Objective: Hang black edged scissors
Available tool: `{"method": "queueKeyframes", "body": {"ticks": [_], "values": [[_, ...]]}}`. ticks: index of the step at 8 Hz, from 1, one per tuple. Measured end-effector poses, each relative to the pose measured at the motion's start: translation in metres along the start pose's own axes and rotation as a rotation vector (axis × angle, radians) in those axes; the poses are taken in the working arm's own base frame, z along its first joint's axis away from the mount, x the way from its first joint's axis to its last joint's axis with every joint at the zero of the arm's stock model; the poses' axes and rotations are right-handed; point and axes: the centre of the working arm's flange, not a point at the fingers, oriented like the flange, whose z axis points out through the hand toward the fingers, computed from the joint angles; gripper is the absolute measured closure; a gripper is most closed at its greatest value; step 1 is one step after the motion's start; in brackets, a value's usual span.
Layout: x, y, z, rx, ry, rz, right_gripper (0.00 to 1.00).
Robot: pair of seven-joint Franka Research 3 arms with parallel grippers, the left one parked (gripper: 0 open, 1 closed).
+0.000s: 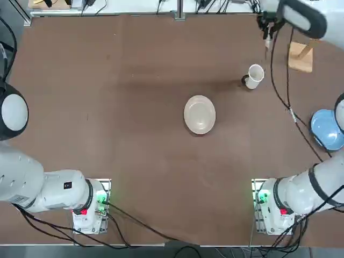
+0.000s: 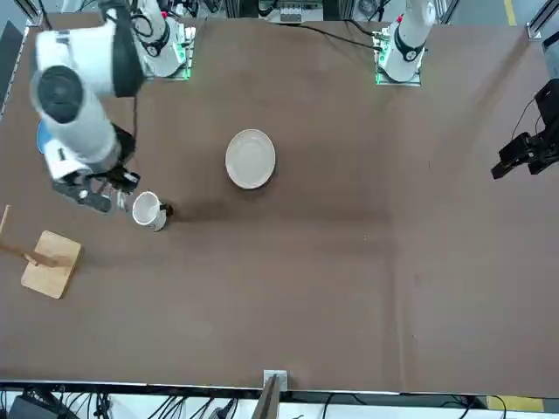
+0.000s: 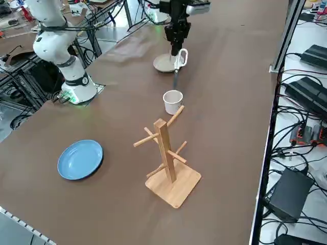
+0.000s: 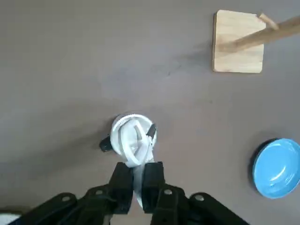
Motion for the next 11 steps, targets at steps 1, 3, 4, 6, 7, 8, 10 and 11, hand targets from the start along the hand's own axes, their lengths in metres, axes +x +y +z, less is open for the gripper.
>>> {"method": "queueKeyframes", "body": {"ticks": [1, 3, 4, 6, 7, 8, 10, 11], "values": [[0.011, 0.026, 0.002, 0.045, -0.020, 0.028, 0.86], [0.029, 0.061, 0.010, 0.115, -0.026, 0.101, 0.86], [0.039, 0.076, 0.012, 0.132, -0.017, 0.136, 0.86], [0.060, 0.107, 0.014, 0.194, -0.022, 0.193, 0.86], [0.069, 0.127, 0.018, 0.221, -0.025, 0.178, 0.86], [0.074, 0.146, 0.025, 0.231, -0.027, 0.143, 0.86], [0.080, 0.169, 0.040, 0.232, -0.036, 0.095, 0.86], [0.081, 0.173, 0.042, 0.232, -0.037, 0.081, 0.86]]}}
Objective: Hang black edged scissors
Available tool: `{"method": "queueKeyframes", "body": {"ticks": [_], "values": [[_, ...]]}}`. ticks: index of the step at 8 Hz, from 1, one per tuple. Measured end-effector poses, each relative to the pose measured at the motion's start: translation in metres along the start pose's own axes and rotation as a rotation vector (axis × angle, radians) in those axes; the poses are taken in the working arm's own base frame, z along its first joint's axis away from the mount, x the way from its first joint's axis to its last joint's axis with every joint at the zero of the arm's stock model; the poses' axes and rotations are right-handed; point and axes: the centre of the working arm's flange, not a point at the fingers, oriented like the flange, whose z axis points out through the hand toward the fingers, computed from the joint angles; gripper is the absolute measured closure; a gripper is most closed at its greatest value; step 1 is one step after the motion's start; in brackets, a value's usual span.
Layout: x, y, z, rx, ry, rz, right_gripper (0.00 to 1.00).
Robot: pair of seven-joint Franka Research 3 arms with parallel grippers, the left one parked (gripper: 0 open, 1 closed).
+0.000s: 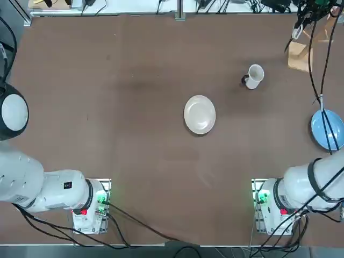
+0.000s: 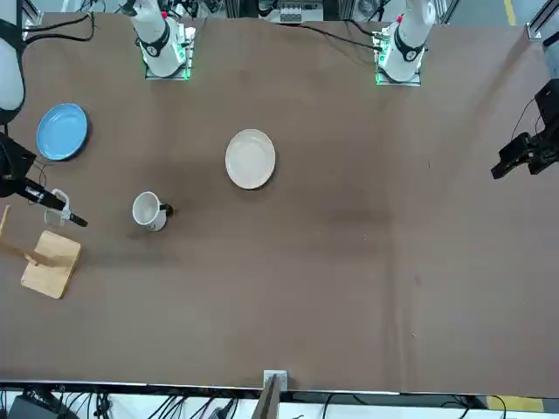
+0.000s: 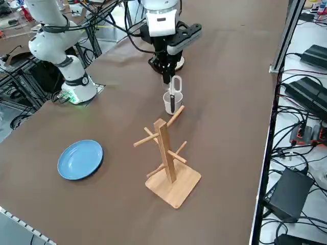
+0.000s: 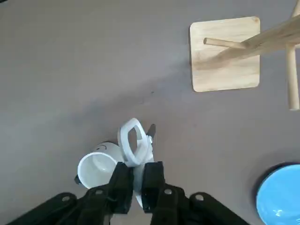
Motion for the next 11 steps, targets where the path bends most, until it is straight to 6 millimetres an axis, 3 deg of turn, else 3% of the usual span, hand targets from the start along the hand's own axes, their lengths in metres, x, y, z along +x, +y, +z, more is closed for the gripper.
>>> {"method": "queueKeyframes", "body": {"ticks": [4, 6, 8, 11], "values": [[0.010, 0.010, -0.014, 0.008, 0.035, 0.007, 0.86], [0.031, 0.038, -0.028, 0.052, 0.072, 0.068, 0.86], [0.049, 0.065, -0.029, 0.131, 0.082, 0.134, 0.86], [0.068, 0.079, -0.028, 0.207, 0.096, 0.178, 0.86]]}}
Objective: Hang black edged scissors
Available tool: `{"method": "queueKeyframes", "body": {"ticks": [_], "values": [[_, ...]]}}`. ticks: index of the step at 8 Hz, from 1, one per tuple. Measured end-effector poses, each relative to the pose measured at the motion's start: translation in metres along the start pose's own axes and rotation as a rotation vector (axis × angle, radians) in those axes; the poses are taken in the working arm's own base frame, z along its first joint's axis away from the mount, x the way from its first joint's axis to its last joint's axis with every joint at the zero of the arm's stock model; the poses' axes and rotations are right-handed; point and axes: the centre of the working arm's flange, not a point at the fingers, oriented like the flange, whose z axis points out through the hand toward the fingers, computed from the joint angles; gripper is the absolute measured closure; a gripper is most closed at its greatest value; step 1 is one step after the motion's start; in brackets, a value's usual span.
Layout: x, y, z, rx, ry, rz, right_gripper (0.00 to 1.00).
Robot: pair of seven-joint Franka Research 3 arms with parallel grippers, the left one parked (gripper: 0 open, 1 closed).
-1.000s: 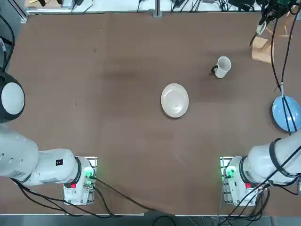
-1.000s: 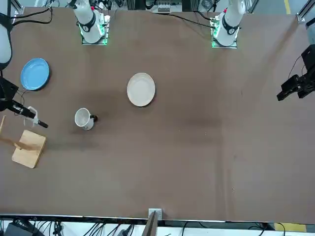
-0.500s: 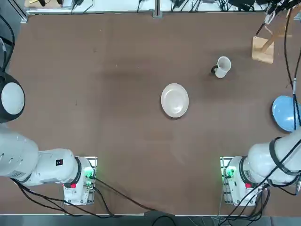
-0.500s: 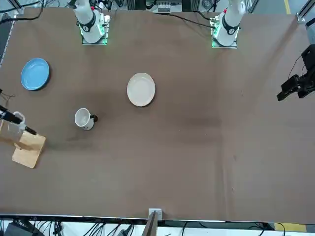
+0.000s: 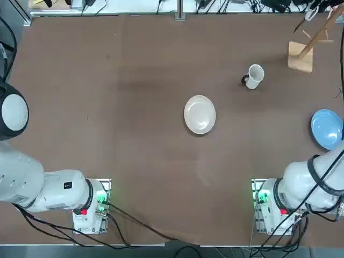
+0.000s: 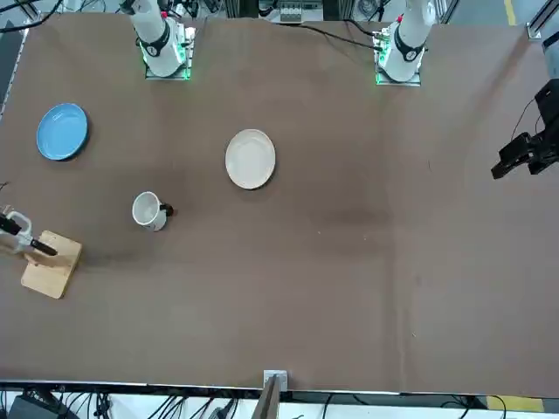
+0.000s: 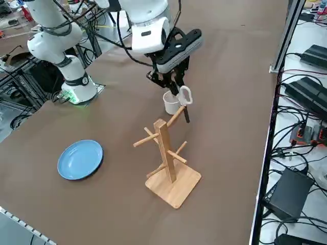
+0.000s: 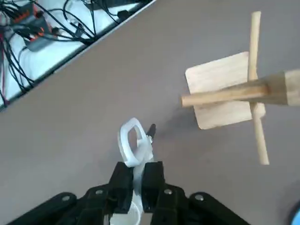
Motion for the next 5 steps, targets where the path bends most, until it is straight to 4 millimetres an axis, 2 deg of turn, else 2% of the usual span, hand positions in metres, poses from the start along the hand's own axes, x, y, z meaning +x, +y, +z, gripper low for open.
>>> {"method": "queueKeyframes", "body": {"ticks": [2, 5], "values": [[0.010, -0.001, -0.001, 0.038, 0.010, 0.015, 0.86], [0.020, 0.024, 0.000, 0.078, 0.003, 0.068, 0.86]]}}
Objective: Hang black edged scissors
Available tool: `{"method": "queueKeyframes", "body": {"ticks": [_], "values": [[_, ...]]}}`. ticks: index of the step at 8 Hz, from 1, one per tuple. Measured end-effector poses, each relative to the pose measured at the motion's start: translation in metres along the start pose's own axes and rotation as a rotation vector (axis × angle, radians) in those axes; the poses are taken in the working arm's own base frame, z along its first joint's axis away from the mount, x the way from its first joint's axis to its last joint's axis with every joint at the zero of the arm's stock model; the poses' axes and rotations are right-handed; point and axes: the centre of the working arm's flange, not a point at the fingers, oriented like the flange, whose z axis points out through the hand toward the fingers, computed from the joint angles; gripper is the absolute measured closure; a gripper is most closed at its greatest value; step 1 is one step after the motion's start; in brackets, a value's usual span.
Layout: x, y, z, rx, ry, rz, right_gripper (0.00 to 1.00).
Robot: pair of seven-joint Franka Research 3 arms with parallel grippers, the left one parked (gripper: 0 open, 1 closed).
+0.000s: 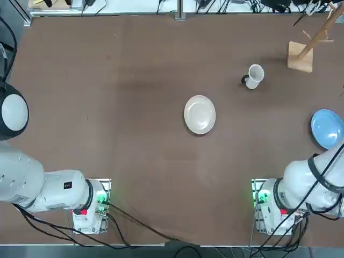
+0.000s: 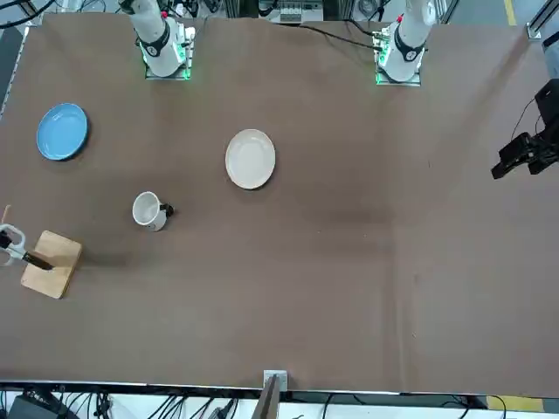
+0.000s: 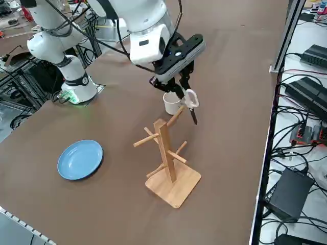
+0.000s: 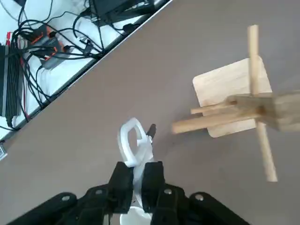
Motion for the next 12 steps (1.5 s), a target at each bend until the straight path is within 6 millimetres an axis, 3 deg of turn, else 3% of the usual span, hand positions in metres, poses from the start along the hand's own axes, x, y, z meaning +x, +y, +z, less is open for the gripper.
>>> {"method": "queueKeyframes", "body": {"ticks": [3, 12], "values": [[0.009, 0.029, -0.001, -0.001, -0.004, 0.044, 0.86], [0.016, 0.064, -0.009, -0.002, -0.005, 0.095, 0.87]]}}
